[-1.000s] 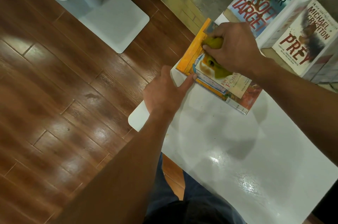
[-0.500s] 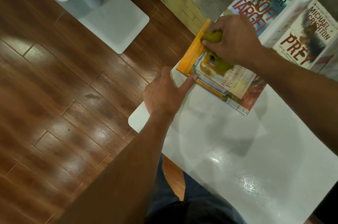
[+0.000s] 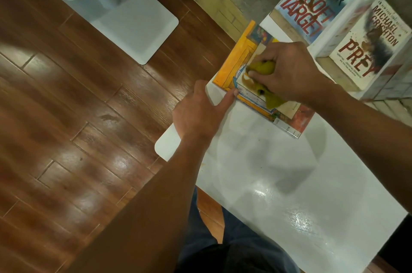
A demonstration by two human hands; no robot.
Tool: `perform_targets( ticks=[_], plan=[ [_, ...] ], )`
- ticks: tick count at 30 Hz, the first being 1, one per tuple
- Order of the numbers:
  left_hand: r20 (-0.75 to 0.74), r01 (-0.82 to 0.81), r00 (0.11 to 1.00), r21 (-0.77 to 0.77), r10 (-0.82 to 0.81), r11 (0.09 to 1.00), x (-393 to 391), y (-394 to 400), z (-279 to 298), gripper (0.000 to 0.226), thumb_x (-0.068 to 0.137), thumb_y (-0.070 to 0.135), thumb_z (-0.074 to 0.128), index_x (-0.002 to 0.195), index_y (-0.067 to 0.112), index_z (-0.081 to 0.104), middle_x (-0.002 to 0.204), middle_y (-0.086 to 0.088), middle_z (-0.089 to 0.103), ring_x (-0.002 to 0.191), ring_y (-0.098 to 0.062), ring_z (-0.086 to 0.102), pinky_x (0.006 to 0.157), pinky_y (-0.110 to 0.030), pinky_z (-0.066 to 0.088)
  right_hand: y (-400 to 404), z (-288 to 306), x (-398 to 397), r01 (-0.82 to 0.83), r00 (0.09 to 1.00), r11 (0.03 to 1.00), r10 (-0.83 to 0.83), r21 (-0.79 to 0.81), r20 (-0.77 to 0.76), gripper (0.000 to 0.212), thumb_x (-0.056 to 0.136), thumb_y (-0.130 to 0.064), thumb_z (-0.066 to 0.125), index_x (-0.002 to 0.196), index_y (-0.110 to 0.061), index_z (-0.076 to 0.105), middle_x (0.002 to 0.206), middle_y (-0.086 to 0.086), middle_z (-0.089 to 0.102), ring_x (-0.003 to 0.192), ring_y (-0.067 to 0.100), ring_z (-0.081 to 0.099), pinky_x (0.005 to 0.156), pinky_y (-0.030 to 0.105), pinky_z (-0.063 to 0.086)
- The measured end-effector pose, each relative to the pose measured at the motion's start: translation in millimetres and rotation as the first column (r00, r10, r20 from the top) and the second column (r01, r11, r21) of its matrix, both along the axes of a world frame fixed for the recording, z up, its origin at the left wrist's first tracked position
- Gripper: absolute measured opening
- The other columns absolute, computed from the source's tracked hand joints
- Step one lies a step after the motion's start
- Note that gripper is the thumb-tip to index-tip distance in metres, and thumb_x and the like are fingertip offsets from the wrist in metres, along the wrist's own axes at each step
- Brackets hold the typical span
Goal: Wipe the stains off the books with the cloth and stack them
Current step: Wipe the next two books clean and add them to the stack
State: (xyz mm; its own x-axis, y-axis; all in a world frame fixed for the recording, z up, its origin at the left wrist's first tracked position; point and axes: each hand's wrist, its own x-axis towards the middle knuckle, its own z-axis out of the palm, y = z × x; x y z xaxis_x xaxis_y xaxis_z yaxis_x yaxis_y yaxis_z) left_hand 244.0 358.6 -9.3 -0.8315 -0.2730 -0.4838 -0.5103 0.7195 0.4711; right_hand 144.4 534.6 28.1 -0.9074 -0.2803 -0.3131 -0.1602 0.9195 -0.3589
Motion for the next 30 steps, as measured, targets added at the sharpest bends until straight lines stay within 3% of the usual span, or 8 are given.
perform_targets(
  ticks=[3,7,10,14,18,21,25,30],
  plan=[
    [0.011,-0.007,1.0,0.007,0.007,1.0,-1,0,1,0.073,0.08,0.086,0.044,0.129,0.033,0.053,0.112,0.013,0.068,0.092,-0.01,0.062,0.074,-0.028,0.039,3,-2,-4,0.15,0.987,0.989,-0.15,-0.011,-0.06,0.037,0.085,-0.047,0.074,0.109,-0.018,0.074,0.11,0.004,0.07,0.099,0.022,0.064,0.092,0.037,0.051],
    [0.012,-0.007,1.0,0.001,0.007,1.0,-1,0,2,0.072,0.08,0.086,0.045,0.129,0.033,0.052,0.112,0.013,0.068,0.085,-0.003,0.051,0.073,-0.026,0.037,-6,1,13,-0.075,0.997,0.995,0.074,-0.071,-0.005,0.027,0.082,-0.043,0.072,0.096,-0.021,0.077,0.095,-0.001,0.07,0.086,0.021,0.063,0.081,0.044,0.055],
    [0.009,-0.008,1.0,0.006,0.007,1.0,-1,1,1,0.073,0.08,0.086,0.045,0.129,0.033,0.052,0.114,0.013,0.068,0.094,-0.01,0.062,0.075,-0.028,0.037,-7,1,5,0.069,0.998,0.995,-0.069,-0.079,-0.004,0.028,0.082,-0.042,0.076,0.099,-0.02,0.078,0.102,0.001,0.072,0.09,0.021,0.064,0.085,0.043,0.055],
    [-0.009,0.013,1.0,-0.045,-0.013,0.999,-1,0,2,0.072,0.08,0.086,0.044,0.127,0.032,0.053,0.106,0.011,0.068,0.089,-0.011,0.062,0.069,-0.028,0.037,-16,0,11,-0.096,0.995,0.988,0.1,-0.12,0.025,0.023,0.08,-0.038,0.075,0.096,-0.022,0.079,0.097,-0.001,0.073,0.089,0.022,0.065,0.083,0.043,0.054],
    [0.005,0.002,1.0,-0.023,-0.002,1.0,-1,0,2,0.073,0.08,0.086,0.044,0.13,0.032,0.053,0.112,0.012,0.068,0.096,-0.013,0.064,0.071,-0.027,0.037,-12,-2,12,0.033,0.999,0.991,-0.036,-0.127,-0.02,0.02,0.082,-0.036,0.075,0.095,-0.022,0.078,0.096,-0.001,0.071,0.085,0.018,0.063,0.08,0.038,0.054],
    [-0.01,0.009,1.0,-0.038,-0.009,0.999,0,1,2,0.073,0.08,0.087,0.044,0.127,0.032,0.054,0.106,0.011,0.069,0.087,-0.01,0.061,0.069,-0.028,0.037,-8,-2,24,-0.095,0.994,0.988,0.1,-0.123,0.038,0.02,0.079,-0.039,0.073,0.09,-0.023,0.078,0.089,-0.001,0.069,0.079,0.02,0.062,0.075,0.044,0.056],
    [-0.002,0.002,1.0,-0.021,-0.002,1.0,-1,0,2,0.073,0.08,0.087,0.044,0.126,0.032,0.054,0.107,0.012,0.069,0.088,-0.009,0.061,0.07,-0.028,0.036,5,-1,20,0.073,0.997,0.993,-0.075,-0.097,-0.016,0.027,0.083,-0.039,0.077,0.1,-0.018,0.077,0.101,0.003,0.069,0.091,0.023,0.063,0.084,0.037,0.052],
    [-0.006,-0.004,1.0,-0.013,0.004,1.0,-1,0,1,0.072,0.08,0.087,0.045,0.129,0.034,0.053,0.111,0.012,0.069,0.097,-0.013,0.066,0.072,-0.027,0.037,10,2,26,0.016,1.0,0.996,-0.017,-0.088,-0.001,0.028,0.082,-0.038,0.079,0.101,-0.018,0.078,0.102,0.002,0.071,0.091,0.021,0.064,0.084,0.04,0.054]
  ],
)
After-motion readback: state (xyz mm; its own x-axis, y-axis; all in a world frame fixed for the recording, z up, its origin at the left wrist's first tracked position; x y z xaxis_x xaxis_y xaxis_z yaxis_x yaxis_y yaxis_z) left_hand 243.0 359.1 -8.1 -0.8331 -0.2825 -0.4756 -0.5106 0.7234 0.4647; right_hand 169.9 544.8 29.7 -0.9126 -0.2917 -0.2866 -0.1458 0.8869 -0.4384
